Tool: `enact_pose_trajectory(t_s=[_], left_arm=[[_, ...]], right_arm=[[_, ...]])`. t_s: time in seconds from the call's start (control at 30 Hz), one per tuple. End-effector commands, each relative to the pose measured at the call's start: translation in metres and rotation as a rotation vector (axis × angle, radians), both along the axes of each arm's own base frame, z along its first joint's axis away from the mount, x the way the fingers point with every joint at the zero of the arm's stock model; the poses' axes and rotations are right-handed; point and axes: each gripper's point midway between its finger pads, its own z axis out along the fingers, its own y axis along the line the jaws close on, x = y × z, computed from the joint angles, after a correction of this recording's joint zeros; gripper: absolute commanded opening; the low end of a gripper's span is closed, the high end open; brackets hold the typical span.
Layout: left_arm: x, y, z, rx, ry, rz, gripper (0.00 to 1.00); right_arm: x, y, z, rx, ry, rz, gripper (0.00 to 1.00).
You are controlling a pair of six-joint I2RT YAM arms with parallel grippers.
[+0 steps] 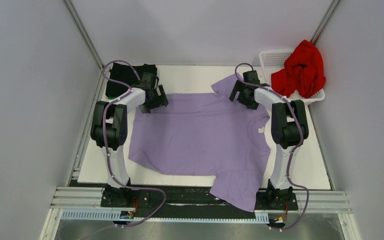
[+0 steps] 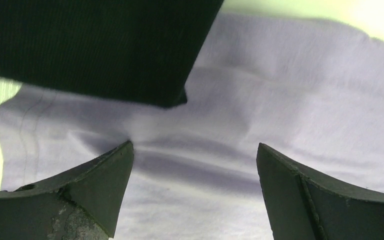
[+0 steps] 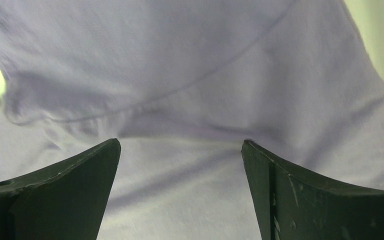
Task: Fold and stack the t-shirts
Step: Flatten out the tshirt
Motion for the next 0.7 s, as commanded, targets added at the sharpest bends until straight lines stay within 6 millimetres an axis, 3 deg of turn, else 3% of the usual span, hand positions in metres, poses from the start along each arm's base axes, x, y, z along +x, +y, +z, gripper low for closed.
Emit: enact_pose_trajectory(t_s=[0.0, 0.03, 0.07, 0.1, 0.13, 0.17, 0.2, 0.27, 0.37, 0.47, 0.67], left_arm=[[-0.029, -0.010, 0.053, 0.026, -0.056, -0.046, 1.00], [-0.041, -0.012, 0.051, 0.038, -0.044, -0.055, 1.00], [-0.050, -0.021, 0.067, 0.043, -0.077, -0.073, 1.00], [-0.066, -0.022, 0.059, 0.043, -0.051, -0.070, 1.00], [-0.077, -0.032, 0.070, 0.026, -0.074, -0.085, 1.00], [-0.094, -0.033, 0.059, 0.016, -0.041, -0.085, 1.00], [-0.105, -0.044, 0.067, -0.011, -0.057, -0.114, 1.00], [-0.139, -0.044, 0.050, 0.001, -0.019, -0.116, 1.00], [-0.169, -0.047, 0.045, -0.034, 0.006, -0.127, 1.00], [-0.199, -0.035, 0.028, -0.023, 0.071, -0.113, 1.00], [-0.249, -0.002, 0.020, 0.014, 0.122, -0.010, 1.00]], right_arm=[[-0.027, 0.000, 0.041, -0.021, -0.056, -0.006, 1.00], [-0.036, 0.002, 0.046, -0.024, -0.067, -0.006, 1.00], [-0.046, 0.004, 0.047, -0.025, -0.072, -0.004, 1.00], [-0.055, 0.005, 0.046, -0.023, -0.078, -0.006, 1.00], [-0.066, 0.007, 0.042, -0.012, -0.074, -0.015, 1.00], [-0.075, 0.008, 0.036, 0.001, -0.069, -0.016, 1.00], [-0.084, 0.010, 0.034, 0.023, -0.072, -0.012, 1.00], [-0.098, 0.015, 0.025, 0.060, -0.068, 0.002, 1.00], [-0.112, 0.019, 0.013, 0.095, -0.054, 0.020, 1.00], [-0.118, 0.020, 0.004, 0.106, -0.038, 0.019, 1.00], [-0.122, 0.014, -0.001, 0.091, -0.029, 0.002, 1.00]])
